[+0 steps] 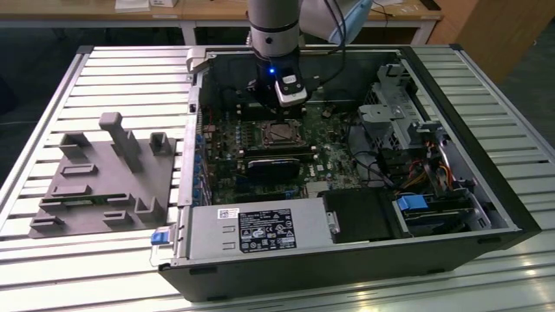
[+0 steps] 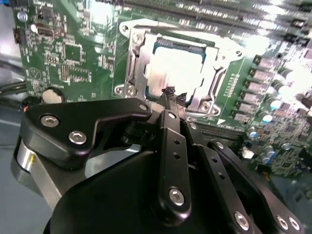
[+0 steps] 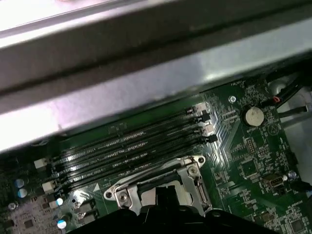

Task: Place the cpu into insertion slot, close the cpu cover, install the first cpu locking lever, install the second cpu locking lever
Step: 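Install the first cpu locking lever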

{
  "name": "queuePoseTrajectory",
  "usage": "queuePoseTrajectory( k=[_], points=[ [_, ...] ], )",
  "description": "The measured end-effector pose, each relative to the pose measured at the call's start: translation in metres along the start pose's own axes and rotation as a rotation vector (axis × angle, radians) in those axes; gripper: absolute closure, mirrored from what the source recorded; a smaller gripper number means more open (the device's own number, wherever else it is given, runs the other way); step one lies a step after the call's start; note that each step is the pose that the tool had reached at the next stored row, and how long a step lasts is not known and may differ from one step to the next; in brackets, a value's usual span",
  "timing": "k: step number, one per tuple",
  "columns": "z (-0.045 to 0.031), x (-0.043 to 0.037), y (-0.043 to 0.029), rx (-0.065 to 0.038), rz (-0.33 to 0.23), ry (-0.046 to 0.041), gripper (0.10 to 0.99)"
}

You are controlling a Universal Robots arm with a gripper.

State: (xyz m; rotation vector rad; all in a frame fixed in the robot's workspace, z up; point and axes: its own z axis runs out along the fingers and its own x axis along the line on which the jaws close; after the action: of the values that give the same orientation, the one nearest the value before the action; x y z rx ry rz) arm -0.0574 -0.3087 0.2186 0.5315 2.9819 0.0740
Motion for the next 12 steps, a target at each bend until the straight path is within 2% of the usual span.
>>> queuePoseTrajectory(
  k=[8, 12],
  points=[
    [-0.0001, -0.005, -0.0137, 0.008, -0.001, -0.0029, 0.98],
    [-0.0002, -0.0067, -0.0181, 0.012, -0.001, -0.0043, 0.98]
  ],
)
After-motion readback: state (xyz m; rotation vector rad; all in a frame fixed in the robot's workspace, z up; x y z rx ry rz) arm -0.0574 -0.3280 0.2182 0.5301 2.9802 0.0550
